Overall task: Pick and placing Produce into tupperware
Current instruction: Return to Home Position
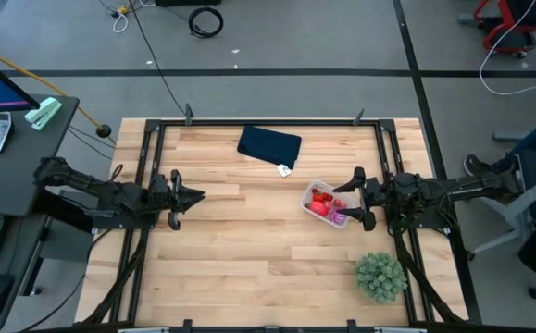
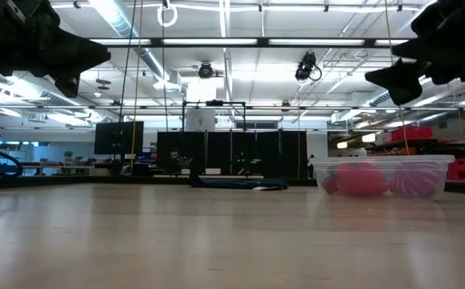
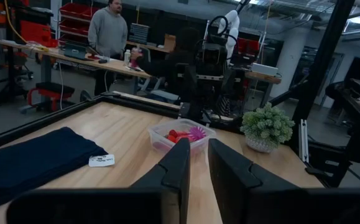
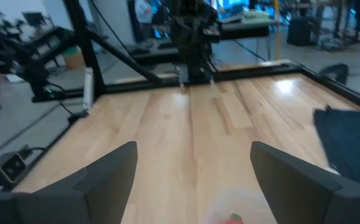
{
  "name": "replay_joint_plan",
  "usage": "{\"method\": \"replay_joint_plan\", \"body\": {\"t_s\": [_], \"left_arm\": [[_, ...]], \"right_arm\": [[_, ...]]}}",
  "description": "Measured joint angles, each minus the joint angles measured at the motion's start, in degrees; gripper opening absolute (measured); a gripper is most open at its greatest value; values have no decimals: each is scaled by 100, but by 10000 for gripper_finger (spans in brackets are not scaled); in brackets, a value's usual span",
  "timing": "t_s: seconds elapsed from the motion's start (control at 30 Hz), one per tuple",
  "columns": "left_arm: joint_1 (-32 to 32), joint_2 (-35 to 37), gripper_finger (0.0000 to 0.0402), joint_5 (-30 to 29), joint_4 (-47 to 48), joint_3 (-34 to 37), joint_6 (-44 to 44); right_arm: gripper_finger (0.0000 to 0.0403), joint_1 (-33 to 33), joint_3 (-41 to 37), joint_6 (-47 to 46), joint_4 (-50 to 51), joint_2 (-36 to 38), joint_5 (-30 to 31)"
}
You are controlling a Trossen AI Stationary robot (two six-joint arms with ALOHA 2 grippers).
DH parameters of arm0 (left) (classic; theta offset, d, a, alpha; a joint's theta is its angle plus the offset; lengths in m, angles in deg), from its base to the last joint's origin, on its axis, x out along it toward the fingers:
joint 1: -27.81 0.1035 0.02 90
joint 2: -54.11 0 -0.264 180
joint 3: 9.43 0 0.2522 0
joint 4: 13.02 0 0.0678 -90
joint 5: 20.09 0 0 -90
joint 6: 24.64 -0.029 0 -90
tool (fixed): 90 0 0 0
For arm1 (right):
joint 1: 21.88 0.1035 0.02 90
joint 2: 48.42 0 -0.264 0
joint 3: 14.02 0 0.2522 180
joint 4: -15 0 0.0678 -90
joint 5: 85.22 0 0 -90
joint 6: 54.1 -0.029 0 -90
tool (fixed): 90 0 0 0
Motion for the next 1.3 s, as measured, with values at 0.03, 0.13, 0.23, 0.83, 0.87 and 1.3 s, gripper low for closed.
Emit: {"method": "replay_joint_plan", "body": {"t_s": [0.03, 0.13, 0.23, 0.83, 0.87, 1.3], "left_arm": [[0, 0, 65, 0, -2, 0, 0], [0, 0, 69, -2, -1, 0, -1], [0, 0, 72, -2, -2, 2, 2], [0, 0, 70, -11, -2, 4, -4], [0, 0, 71, -11, -2, 4, -2], [0, 0, 67, -11, -2, 7, -1]], "right_arm": [[323, 0, -51, -3, -168, -4, -68], [323, 2, -59, -4, -261, 7, -150], [323, 2, -63, -98, -120, -2, -141], [323, 59, -410, -571, -434, -27, -136], [323, 98, -412, -579, -434, -46, -135], [323, 544, -415, -729, -432, -389, 389]]}}
